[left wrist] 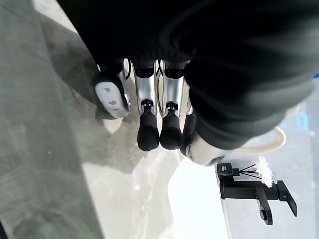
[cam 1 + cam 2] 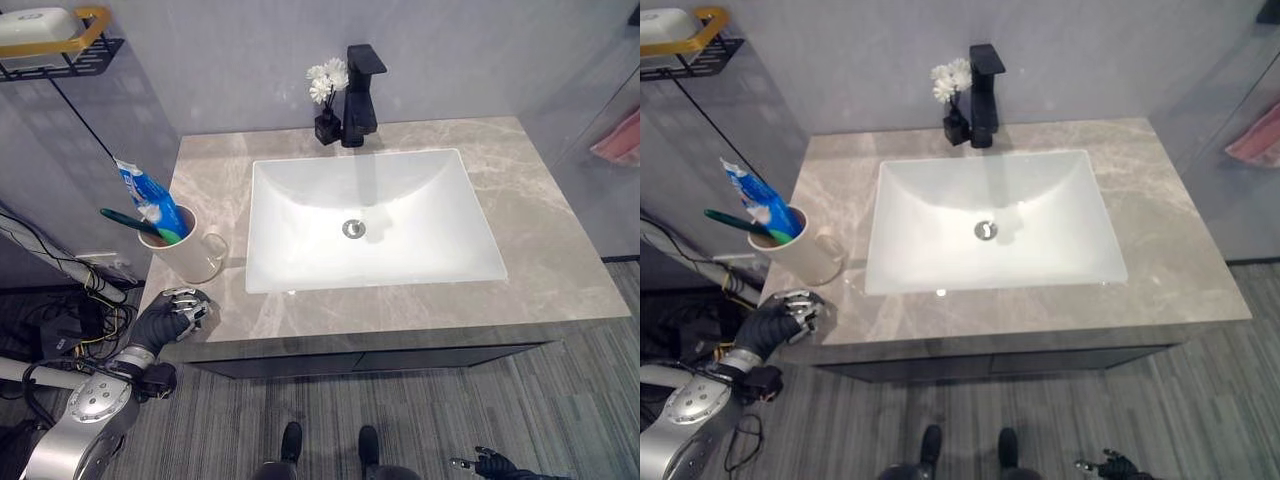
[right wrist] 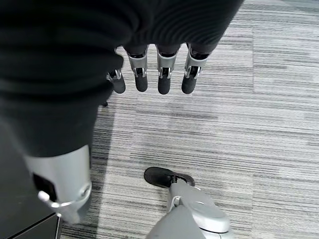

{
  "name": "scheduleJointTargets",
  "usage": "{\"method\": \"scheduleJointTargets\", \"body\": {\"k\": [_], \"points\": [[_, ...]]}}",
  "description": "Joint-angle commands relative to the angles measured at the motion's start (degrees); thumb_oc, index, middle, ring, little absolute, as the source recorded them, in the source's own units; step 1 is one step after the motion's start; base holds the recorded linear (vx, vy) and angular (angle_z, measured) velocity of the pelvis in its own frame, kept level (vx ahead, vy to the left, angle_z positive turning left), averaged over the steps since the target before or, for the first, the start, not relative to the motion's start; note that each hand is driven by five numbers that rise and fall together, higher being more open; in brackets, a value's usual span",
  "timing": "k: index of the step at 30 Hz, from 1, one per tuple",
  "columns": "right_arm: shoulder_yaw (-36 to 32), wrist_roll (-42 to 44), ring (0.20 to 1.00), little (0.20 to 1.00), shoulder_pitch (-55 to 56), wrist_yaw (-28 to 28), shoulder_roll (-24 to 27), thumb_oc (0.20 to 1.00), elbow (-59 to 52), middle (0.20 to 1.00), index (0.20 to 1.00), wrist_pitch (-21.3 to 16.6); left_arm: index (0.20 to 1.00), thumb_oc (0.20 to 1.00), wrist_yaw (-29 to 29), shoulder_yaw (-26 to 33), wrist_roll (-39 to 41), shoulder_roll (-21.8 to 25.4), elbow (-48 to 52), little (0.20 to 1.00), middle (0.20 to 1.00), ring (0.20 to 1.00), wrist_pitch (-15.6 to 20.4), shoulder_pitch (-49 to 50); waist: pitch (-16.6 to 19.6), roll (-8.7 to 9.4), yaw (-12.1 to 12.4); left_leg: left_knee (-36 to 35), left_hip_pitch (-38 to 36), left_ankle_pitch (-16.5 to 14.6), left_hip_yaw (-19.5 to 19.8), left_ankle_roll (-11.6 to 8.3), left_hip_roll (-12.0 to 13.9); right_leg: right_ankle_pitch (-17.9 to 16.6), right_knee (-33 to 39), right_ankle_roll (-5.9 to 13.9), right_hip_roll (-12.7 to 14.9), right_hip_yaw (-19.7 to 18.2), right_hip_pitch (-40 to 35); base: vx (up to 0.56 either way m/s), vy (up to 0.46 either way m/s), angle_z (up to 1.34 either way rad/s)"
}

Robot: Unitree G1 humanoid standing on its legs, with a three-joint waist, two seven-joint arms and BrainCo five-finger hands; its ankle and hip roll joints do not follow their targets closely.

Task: Put brush and paste in cup on sink, flatten towel.

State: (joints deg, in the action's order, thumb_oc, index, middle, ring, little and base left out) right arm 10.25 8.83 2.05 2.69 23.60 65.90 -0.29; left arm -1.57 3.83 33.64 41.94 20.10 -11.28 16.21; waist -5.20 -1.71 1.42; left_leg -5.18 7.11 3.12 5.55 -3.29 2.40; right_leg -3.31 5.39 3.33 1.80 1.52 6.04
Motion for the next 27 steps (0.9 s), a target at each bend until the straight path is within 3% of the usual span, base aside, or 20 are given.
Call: {"method": "scheduleJointTargets", "body": {"k": [1,13,27], "points": [[1.1,1.2,1.0,1.0,-1.9,-0.3,0.2,1.0,-0.6,1.0,1.0,-0.8,0.2,0.2,-1.2,1.3,-0.8,-1.2,-1.6,0.2,0.2,0.2,1.5,-2.5,-1.7,0.81,-0.9,0.2,-4.3,-6.1,-1.2,1.51,1.9,4.4,-0.4,2.14,1.8,2.0,-1.6,0.03,-0.003,0.0],[1.7,0.9,1.0,1.0,-0.8,-0.2,0.0,1.0,-2.4,1.0,1.0,-0.3,0.2,0.2,-1.4,0.9,-1.3,1.6,-5.9,0.2,0.2,0.2,-0.9,-8.1,-1.0,1.28,-1.8,0.2,-3.7,-6.4,-1.1,1.36,2.0,4.5,-0.4,2.28,1.8,2.4,-1.2,0.0,0.0,0.0],[3.8,0.3,1.0,1.0,-0.4,0.4,-0.8,1.0,-1.9,1.0,1.0,0.5,0.2,0.2,-3.7,-1.3,-0.4,3.8,-13.2,0.2,0.2,0.2,-1.4,-17.1,-1.2,2.51,-2.5,0.2,-3.2,-6.5,-1.3,1.29,2.2,4.5,-0.4,2.25,1.5,1.7,-0.3,0.0,0.0,0.0]]}}
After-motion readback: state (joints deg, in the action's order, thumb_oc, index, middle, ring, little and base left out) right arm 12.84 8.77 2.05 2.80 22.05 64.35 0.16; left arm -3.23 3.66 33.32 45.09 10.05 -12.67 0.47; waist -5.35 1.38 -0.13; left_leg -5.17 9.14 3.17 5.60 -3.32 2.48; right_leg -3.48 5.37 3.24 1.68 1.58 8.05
